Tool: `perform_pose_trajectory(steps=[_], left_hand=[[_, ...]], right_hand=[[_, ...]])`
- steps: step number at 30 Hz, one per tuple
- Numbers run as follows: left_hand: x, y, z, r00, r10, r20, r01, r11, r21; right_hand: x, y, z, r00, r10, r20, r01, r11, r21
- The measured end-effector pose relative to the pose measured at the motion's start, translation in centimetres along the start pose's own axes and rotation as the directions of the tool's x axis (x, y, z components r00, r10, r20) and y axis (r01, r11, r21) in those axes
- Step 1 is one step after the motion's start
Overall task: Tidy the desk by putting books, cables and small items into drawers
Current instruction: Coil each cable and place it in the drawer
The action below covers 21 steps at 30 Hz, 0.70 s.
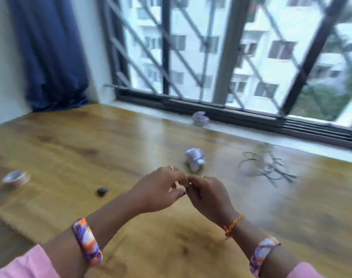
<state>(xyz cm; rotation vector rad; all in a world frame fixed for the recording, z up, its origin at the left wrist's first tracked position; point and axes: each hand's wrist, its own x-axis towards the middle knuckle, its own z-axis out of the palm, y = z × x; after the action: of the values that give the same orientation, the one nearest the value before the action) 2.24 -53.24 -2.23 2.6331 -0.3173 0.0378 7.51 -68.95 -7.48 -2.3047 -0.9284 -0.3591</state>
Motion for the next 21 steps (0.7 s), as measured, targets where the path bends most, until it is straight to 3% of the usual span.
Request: perform_pose_trajectory(steps=[5, 7, 11, 14, 17, 21], left_hand=[[8.3, 4.7, 5.0, 0.973, 0.159, 0.169, -0.186, 0.97, 0.157], [10.8, 6.1, 7.4, 0.972, 0.184, 0.147, -0.212, 0.955, 0.207], [16.0, 7.3, 11.4, 0.997, 0.082, 0.004, -0.082, 0.991, 0.108], [19.3, 7.4, 13.3, 1.0, -0.014, -0.009, 0.014, 0.999, 0.046], [20.7, 7.0, 14.7, 0.993, -0.081, -0.086, 0.08, 0.997, -0.018], [20.9, 6.3, 15.6, 0.947, -0.077, -0.312, 0.042, 0.992, -0.117]], right_hand=[[-3.7, 9.1, -5.1, 0.941, 0.264, -0.214, -0.318, 0.905, -0.282], [-4.8, 12.0, -5.3, 0.898, 0.354, -0.261, -0.43, 0.833, -0.35], [-4.2, 13.7, -5.1, 0.756, 0.583, -0.298, -0.655, 0.669, -0.353], [-3.7, 14.2, -4.6, 0.66, 0.719, -0.219, -0.741, 0.574, -0.348], [-3.3, 14.0, -4.4, 0.63, 0.725, -0.279, -0.762, 0.507, -0.402], [-3.4, 14.3, -4.3, 0.652, 0.723, -0.229, -0.734, 0.527, -0.428]])
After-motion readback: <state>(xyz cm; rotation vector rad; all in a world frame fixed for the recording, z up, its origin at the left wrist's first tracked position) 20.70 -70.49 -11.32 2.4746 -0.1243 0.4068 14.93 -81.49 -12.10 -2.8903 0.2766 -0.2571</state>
